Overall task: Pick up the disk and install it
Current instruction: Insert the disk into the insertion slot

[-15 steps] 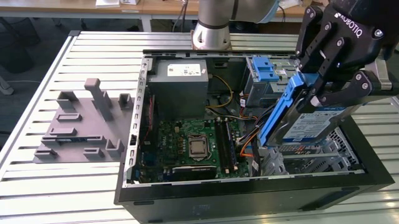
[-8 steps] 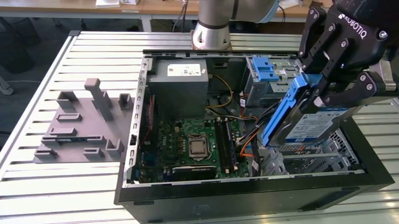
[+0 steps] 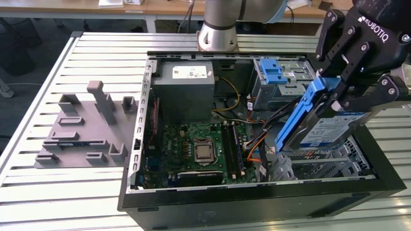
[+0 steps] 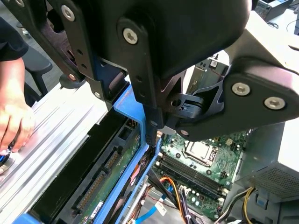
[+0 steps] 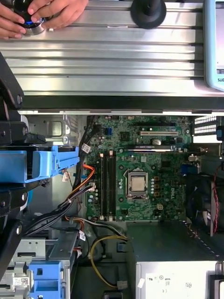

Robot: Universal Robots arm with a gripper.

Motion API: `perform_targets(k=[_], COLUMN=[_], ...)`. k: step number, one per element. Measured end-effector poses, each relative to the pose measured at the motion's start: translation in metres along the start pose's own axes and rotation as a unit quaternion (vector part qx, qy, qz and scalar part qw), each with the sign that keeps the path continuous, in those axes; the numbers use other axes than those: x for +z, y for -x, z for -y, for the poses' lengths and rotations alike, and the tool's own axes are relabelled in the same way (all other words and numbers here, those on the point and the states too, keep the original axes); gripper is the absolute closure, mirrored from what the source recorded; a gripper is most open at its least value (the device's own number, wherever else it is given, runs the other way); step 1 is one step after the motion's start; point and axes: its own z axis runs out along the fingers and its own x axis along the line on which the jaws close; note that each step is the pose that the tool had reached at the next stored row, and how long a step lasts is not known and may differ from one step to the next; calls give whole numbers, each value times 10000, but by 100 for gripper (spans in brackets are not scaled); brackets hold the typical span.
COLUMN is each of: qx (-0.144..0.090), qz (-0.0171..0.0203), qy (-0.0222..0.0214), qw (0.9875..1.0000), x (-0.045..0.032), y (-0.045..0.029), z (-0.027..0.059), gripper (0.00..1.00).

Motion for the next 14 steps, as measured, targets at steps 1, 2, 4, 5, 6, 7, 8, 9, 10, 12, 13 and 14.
perform_targets(k=[1, 2, 4, 5, 6, 7, 8, 9, 10, 12, 13, 14], qx=[0, 0, -1, -1, -2, -3, -9, -9, -9, -9, -9, -9], qz=[0, 0, 0, 0, 0, 0, 0, -1, -1, 0, 0, -1], qy=[0, 0, 0, 0, 0, 0, 0, 0, 0, 0, 0, 0], qw=[10000, 10000, 10000, 10000, 10000, 10000, 10000, 10000, 10000, 10000, 10000, 10000], x=[2, 4, 8, 10, 12, 14, 31, 32, 34, 37, 38, 40], y=[0, 0, 0, 0, 0, 0, 1, 1, 0, 0, -1, -1], z=[10, 19, 37, 49, 59, 70, 162, 168, 174, 185, 191, 198], gripper=[63, 63, 63, 63, 63, 63, 63, 63, 63, 63, 63, 63])
